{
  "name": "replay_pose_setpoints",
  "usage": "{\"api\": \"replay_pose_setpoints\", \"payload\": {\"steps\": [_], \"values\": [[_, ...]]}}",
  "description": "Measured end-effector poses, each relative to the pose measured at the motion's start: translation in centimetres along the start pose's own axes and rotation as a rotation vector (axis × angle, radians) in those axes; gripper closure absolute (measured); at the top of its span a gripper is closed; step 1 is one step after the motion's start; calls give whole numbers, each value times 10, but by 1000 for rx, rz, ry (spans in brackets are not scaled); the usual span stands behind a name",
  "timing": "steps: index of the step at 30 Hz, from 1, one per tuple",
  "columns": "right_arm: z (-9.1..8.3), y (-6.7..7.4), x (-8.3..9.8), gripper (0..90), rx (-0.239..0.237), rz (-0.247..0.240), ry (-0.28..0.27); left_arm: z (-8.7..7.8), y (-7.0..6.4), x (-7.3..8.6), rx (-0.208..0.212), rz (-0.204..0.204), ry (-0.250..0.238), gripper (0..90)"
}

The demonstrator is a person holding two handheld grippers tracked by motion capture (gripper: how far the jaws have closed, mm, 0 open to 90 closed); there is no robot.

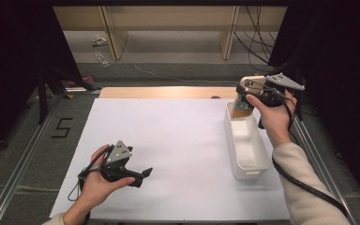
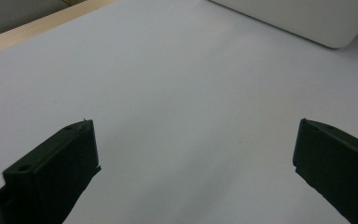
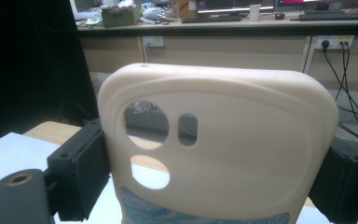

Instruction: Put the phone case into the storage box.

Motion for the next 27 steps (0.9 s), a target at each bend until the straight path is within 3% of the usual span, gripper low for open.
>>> {"api": "replay_pose_setpoints", "payload": {"steps": [27], "values": [[8, -3, 0, 133, 12, 8, 16, 0, -1, -1, 1, 3, 0, 0]]}}
Point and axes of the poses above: each handheld gripper's, and its own axes: z roughly forward along the jaws, x roughly out of its underside, y roughly to its left, the point moved 4 cm from there along z, roughly forward along the jaws, and after that the axes turned 1 degree about -z, right-handed, at the moved point
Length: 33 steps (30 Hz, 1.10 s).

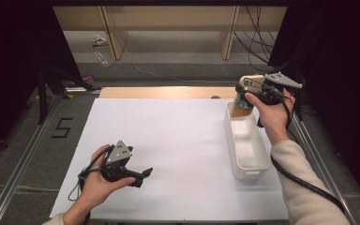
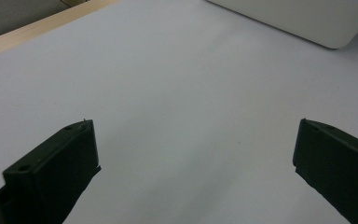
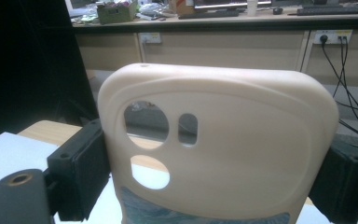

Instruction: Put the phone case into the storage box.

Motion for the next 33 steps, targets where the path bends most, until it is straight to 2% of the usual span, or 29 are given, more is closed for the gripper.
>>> {"api": "replay_pose_setpoints", "payload": {"steps": [33], "values": [[10, -4, -7, 133, 10, -2, 8, 0, 1, 0, 0, -2, -5, 0]]}}
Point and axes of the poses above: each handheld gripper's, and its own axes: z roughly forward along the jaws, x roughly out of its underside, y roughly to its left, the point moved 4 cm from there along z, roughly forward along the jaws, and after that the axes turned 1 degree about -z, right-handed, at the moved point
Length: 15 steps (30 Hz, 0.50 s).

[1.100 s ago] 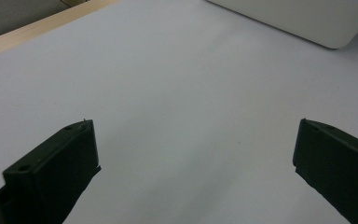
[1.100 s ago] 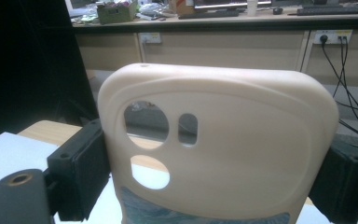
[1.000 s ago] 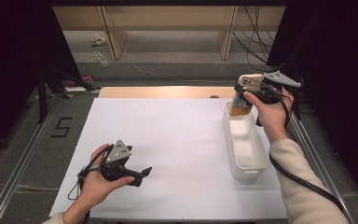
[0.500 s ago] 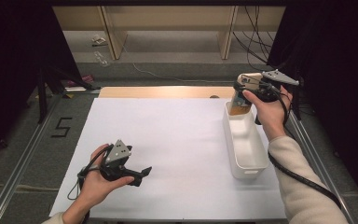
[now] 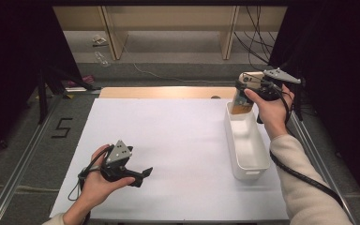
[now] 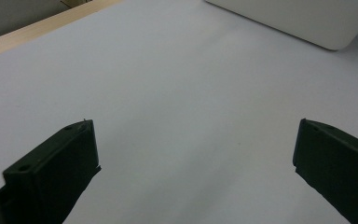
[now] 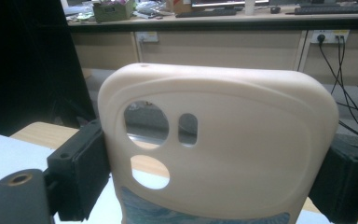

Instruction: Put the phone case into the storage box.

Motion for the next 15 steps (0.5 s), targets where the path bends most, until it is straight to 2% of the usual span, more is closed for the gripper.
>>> {"api": "replay_pose_setpoints", "payload": {"steps": [15], "values": [[4, -1, -2, 133, 4, -4, 0, 0, 0, 0, -1, -3, -2, 0]]}}
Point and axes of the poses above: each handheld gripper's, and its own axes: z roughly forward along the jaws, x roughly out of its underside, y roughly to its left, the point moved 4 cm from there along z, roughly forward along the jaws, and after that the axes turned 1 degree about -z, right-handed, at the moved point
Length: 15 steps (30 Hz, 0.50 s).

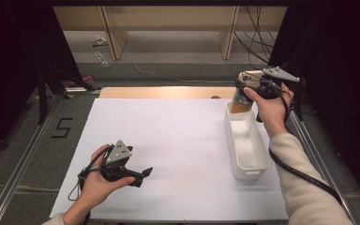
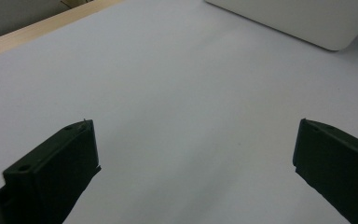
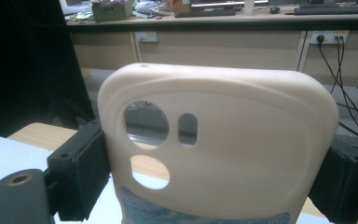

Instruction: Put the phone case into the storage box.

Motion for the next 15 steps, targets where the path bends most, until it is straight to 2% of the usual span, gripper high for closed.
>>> {"api": "replay_pose_setpoints", "payload": {"steps": [15], "values": [[3, -3, -3, 133, 6, 0, 3, 0, 0, 0, 1, 0, 1, 0]]}}
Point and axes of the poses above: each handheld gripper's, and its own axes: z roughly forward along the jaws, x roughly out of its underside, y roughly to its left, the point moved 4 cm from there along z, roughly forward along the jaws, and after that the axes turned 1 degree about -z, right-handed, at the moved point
